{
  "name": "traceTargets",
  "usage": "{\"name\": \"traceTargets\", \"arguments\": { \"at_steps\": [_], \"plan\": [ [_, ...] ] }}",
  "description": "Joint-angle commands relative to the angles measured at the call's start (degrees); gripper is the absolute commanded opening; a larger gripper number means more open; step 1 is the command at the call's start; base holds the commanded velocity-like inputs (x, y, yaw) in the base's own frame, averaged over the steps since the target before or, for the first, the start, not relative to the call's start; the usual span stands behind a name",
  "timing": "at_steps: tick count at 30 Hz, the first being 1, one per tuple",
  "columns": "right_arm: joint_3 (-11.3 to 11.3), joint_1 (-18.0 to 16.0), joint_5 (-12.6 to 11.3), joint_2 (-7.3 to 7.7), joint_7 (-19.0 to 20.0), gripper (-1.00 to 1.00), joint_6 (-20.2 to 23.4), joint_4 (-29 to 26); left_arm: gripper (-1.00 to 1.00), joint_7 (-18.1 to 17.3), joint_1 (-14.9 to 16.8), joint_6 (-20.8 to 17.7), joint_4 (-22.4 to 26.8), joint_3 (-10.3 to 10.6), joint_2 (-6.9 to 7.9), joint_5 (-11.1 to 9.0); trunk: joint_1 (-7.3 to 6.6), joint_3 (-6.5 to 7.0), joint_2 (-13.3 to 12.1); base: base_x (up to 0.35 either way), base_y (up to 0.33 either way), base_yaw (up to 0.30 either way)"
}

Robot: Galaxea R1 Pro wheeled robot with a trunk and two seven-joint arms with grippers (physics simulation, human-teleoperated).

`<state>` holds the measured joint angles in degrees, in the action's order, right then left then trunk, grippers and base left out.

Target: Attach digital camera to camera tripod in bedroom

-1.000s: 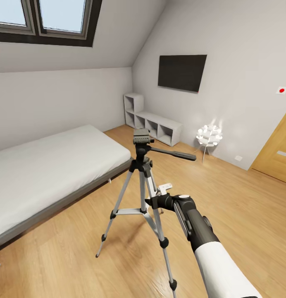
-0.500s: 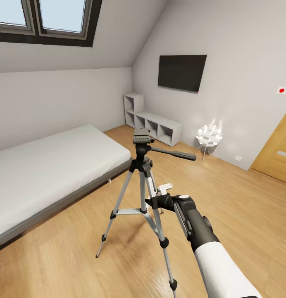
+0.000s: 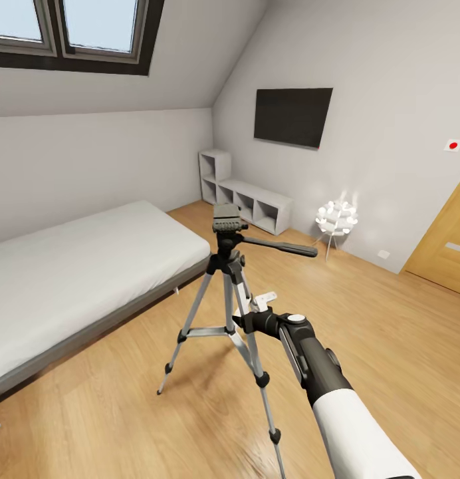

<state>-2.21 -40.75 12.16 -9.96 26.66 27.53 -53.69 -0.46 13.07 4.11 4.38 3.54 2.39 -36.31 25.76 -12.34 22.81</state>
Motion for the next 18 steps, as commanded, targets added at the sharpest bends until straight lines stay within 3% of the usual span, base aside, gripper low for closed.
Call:
{"name": "traceTargets", "arguments": {
  "at_steps": [1, 2, 3, 6, 7, 9, 10, 14, 15, 16, 18],
  "plan": [
    [0.1, 0.0, 0.1, -0.04, 0.4, -1.0, 0.3, -0.1, -1.0, -0.1, 0.0, -0.1, 2.2, 0.4, 1.34, -0.2, 0.03, -0.11, 0.1, 0.0, 0.0, 0.0],
    [0.1, 0.0, 0.1, -0.04, 0.4, -1.0, 0.2, -0.1, -1.0, -0.1, 0.0, -0.4, 3.5, 0.4, 2.02, -0.1, 0.03, -0.11, 0.1, 0.0, 0.0, 0.0],
    [0.1, 0.0, 0.1, -0.04, 0.4, -1.0, 0.2, 0.0, -1.0, -0.1, 0.0, -4.0, 11.8, 0.4, 5.53, 1.5, 0.03, -0.11, 0.1, 0.0, 0.0, 0.0],
    [0.1, 0.0, 0.1, -0.04, 0.4, -1.0, 0.3, 0.0, -1.0, -0.1, 0.0, -11.9, 21.1, 0.3, 8.61, 3.7, 0.03, -0.11, 0.1, 0.0, 0.0, 0.0],
    [0.1, 0.0, 0.1, -0.04, 0.4, -1.0, 0.3, 0.1, -1.0, -0.1, 0.0, -17.3, 26.9, 0.3, 10.08, 4.5, 0.03, -0.11, 0.1, 0.0, 0.0, 0.0],
    [0.1, 0.0, 0.1, -0.04, 0.4, -1.0, 0.4, 0.1, -1.0, 0.0, 0.0, -23.2, 33.3, 0.2, 11.37, 5.1, 0.03, -0.11, 0.1, 0.0, 0.0, 0.0],
    [0.1, 0.0, 0.1, -0.04, 0.4, -1.0, 0.5, 0.1, -1.0, 0.3, 0.0, -29.2, 40.3, 0.1, 12.55, 5.5, 0.03, -0.11, 0.1, 0.0, 0.0, 0.0],
    [0.1, 0.0, 0.1, -0.04, 0.4, -1.0, 0.7, 1.1, -1.0, 2.8, 0.0, -44.8, 60.0, -0.6, 14.81, 5.9, 0.03, -0.11, 0.1, 0.0, 0.0, 0.0],
    [0.1, 0.0, 0.1, -0.04, 0.4, -1.0, 0.7, 1.4, -1.0, 3.5, 0.1, -47.0, 62.3, -0.9, 14.98, 5.9, 0.03, -0.11, 0.1, 0.0, 0.0, 0.0],
    [0.1, 0.0, 0.1, -0.04, 0.4, -1.0, 0.7, 2.4, -1.0, 5.4, 0.4, -53.2, 66.8, -1.9, 15.28, 5.8, 0.03, -0.11, 0.1, 0.0, 0.0, 0.0],
    [0.1, 0.0, 0.1, -0.04, 0.4, -1.0, 0.7, 3.0, -1.0, 6.3, 1.8, -56.7, 68.5, -2.6, 15.37, 5.7, 0.03, -0.11, 0.1, 0.0, 0.0, 0.0]
  ]
}}
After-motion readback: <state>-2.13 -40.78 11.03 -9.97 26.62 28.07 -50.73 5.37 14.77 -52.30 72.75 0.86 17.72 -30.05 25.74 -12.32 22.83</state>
